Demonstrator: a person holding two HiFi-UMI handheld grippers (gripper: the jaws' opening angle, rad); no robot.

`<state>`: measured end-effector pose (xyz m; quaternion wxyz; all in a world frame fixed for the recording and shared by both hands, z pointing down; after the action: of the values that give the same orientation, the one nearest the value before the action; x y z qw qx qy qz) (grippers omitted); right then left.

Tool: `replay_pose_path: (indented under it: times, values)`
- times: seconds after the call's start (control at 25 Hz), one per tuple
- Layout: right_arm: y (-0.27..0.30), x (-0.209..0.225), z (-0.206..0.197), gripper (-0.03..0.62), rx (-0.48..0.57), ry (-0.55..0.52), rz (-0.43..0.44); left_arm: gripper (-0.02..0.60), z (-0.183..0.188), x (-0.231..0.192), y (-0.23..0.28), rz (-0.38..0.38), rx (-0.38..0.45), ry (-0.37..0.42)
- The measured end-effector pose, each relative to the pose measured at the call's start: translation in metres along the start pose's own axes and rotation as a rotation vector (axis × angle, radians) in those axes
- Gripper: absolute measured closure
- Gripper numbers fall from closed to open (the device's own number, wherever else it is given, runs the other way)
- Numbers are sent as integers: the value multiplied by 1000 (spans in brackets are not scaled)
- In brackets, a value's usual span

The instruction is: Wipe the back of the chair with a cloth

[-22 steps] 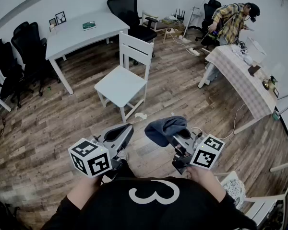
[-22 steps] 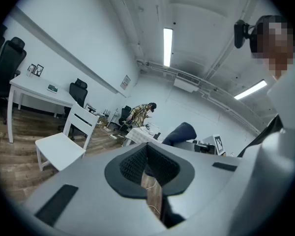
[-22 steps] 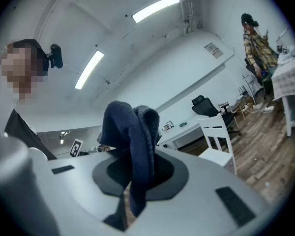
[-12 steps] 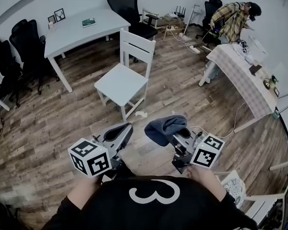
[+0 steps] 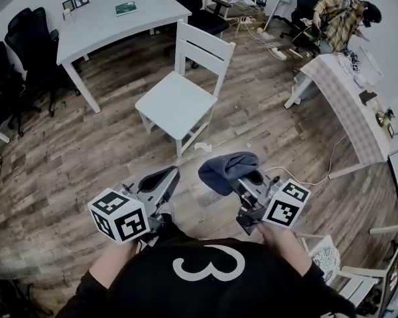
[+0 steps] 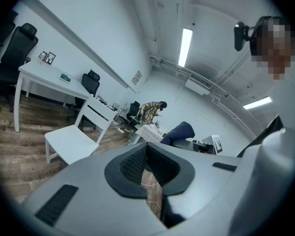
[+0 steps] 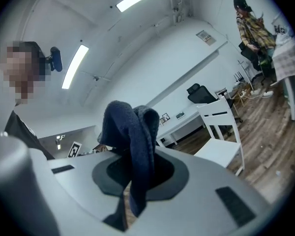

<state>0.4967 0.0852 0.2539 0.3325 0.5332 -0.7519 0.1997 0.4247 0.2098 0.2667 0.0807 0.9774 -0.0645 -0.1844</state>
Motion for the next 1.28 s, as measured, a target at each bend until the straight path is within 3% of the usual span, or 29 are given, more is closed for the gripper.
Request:
replay_pose_path:
  times: [0.12, 0.44, 0.72, 0.88, 1.28]
  values:
    - [53, 13, 3, 544, -4, 40, -4, 568, 8, -55, -6, 14, -21, -34]
    - [193, 26, 37, 544, 6, 49, -15, 568, 66, -194, -28, 57, -13, -8]
    - [231, 45, 56, 543, 32, 42, -45, 568, 88, -243, -9, 39, -25, 11]
    - [239, 85, 57, 543, -12, 92, -114, 568, 85, -270, 15, 52, -52, -24]
    - [298, 193, 126, 543, 15, 175, -135, 568, 114, -352, 130, 17, -140, -43]
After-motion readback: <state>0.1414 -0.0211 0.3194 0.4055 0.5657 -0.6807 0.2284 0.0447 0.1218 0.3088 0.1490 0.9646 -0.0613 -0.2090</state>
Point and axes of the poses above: the fingertips, and each gripper's own axes: y forward along the fingers, x to its right, z out of its top, the point moved 2 cm from there along -y, backward along the fingers, and after that the axes turned 13 degrees about y, right-handed, at the moved point
